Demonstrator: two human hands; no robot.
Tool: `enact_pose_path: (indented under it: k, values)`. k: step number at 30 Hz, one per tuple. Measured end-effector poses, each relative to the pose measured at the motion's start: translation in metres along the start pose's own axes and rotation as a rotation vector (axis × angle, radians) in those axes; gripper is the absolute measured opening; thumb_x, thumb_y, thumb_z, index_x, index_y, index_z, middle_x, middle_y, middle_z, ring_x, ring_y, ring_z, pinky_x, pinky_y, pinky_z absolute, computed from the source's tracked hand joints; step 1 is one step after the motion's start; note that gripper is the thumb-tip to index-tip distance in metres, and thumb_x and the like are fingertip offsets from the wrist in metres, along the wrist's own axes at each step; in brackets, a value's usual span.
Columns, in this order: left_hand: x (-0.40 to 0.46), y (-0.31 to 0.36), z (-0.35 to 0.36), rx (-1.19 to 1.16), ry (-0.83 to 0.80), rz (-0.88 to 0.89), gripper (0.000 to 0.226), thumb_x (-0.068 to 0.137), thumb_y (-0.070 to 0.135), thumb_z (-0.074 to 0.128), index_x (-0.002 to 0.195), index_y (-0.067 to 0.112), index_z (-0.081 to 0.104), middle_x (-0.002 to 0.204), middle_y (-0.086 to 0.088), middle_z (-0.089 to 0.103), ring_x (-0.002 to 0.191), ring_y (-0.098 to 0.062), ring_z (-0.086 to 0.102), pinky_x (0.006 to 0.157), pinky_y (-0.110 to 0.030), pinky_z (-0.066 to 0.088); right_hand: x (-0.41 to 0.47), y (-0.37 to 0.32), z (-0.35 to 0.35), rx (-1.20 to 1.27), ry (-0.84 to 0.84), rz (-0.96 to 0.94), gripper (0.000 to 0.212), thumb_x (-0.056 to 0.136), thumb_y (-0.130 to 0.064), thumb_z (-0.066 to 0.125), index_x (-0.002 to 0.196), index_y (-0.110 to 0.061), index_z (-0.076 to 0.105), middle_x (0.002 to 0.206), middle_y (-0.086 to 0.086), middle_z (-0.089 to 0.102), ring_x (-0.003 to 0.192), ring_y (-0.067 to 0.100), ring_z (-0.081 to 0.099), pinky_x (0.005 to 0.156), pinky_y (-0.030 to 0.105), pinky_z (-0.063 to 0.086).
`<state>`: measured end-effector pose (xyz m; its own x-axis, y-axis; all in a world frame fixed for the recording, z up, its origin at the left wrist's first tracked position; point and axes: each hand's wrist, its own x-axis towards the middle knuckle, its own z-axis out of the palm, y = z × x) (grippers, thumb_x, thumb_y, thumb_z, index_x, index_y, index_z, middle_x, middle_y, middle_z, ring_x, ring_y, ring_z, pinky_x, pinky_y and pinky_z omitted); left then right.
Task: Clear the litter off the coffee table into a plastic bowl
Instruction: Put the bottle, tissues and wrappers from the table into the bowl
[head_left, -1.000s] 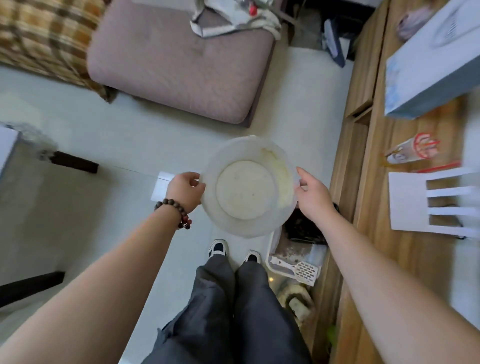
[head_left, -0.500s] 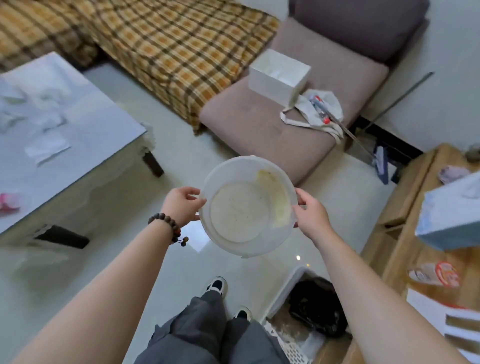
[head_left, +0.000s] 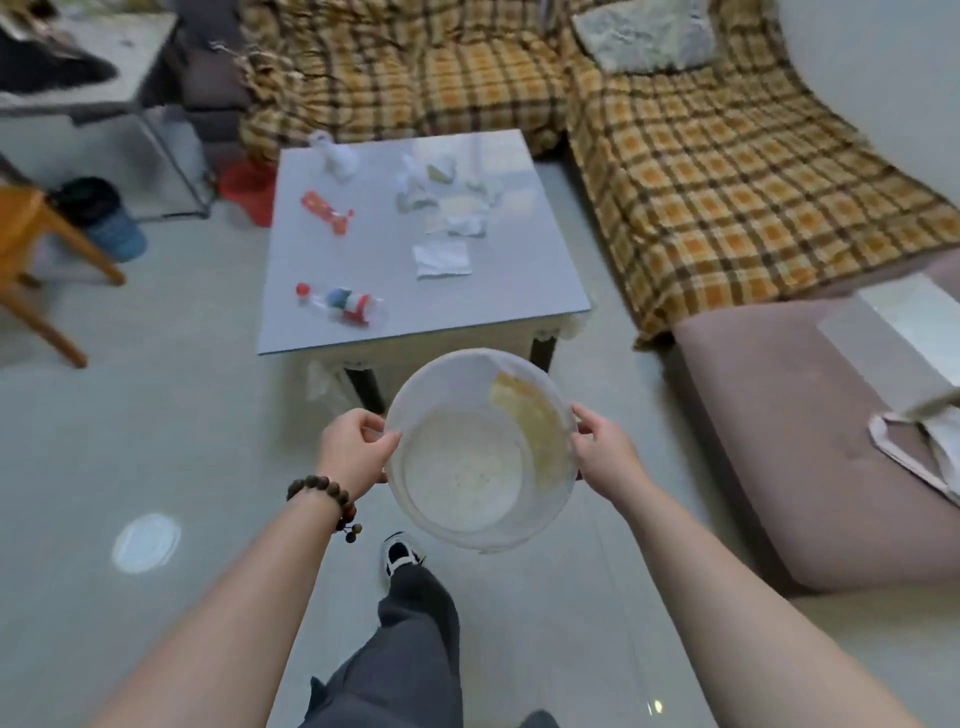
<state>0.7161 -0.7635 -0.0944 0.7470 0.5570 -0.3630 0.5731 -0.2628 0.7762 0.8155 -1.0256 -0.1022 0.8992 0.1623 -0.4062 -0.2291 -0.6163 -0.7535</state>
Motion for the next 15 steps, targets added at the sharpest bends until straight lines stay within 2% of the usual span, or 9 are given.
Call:
enact_pose_path:
  k: [1,3,6,8,10,12,15]
  values:
    - [0.013,-0.007,-0.016,0.004,0.039,-0.007,0.017,0.088,0.018,0.067,0.096,0.005,0.062,0.087,-0.011,0.064,0.072,-0.019,0.065,0.05,-0.027,0.057,0.013,-0.018,0.016,-0.002,-0.039,-0.023,0.036,0.085,-0.016,0.048,0.109,-0.039,0.065,0.073,-0.016,0.066,0.079,0.023,0.064,0.076,0.047,0.058]
    - [0.042,-0.019,-0.048,0.001,0.096,-0.026,0.015,0.088,0.022,0.067,0.092,0.009,0.06,0.085,-0.009,0.064,0.069,-0.015,0.064,0.043,-0.02,0.053,0.04,-0.053,0.048,0.003,-0.106,-0.064,0.04,0.083,-0.015,0.048,0.087,-0.051,0.064,0.078,-0.007,0.071,0.074,0.026,0.065,0.072,0.045,0.058]
    - [0.092,-0.034,-0.094,-0.042,0.139,-0.078,0.015,0.087,0.021,0.068,0.089,0.009,0.06,0.081,-0.009,0.063,0.069,-0.02,0.065,0.048,-0.028,0.057,0.086,-0.103,0.097,-0.006,-0.172,-0.097,0.049,0.084,-0.012,0.045,0.075,-0.057,0.062,0.077,-0.003,0.069,0.07,0.027,0.064,0.071,0.047,0.058]
    - [0.128,-0.04,-0.126,-0.076,0.155,-0.113,0.014,0.086,0.02,0.07,0.086,0.011,0.059,0.079,-0.01,0.061,0.068,-0.024,0.066,0.052,-0.032,0.058,0.117,-0.139,0.129,-0.033,-0.209,-0.119,0.043,0.086,-0.016,0.046,0.083,-0.056,0.062,0.081,-0.005,0.069,0.079,0.027,0.067,0.075,0.045,0.059]
    - [0.16,-0.042,-0.158,-0.088,0.166,-0.141,0.015,0.086,0.019,0.071,0.085,0.011,0.058,0.077,-0.011,0.061,0.066,-0.024,0.065,0.05,-0.031,0.058,0.146,-0.172,0.159,-0.063,-0.254,-0.137,0.037,0.089,-0.017,0.046,0.108,-0.043,0.064,0.097,-0.002,0.071,0.089,0.026,0.067,0.08,0.042,0.059]
    - [0.19,-0.042,-0.189,-0.097,0.184,-0.159,0.015,0.087,0.017,0.07,0.083,0.011,0.057,0.074,-0.009,0.059,0.06,-0.022,0.062,0.045,-0.028,0.057,0.172,-0.203,0.188,-0.105,-0.287,-0.137,0.042,0.09,-0.016,0.044,0.128,-0.029,0.056,0.113,0.005,0.068,0.098,0.027,0.065,0.084,0.042,0.057]
    - [0.226,-0.042,-0.229,-0.089,0.23,-0.18,0.017,0.088,0.017,0.07,0.079,0.013,0.056,0.069,-0.007,0.058,0.055,-0.021,0.062,0.044,-0.026,0.056,0.202,-0.245,0.225,-0.132,-0.33,-0.157,0.042,0.092,-0.016,0.044,0.131,-0.028,0.054,0.109,0.009,0.067,0.093,0.03,0.066,0.083,0.048,0.057]
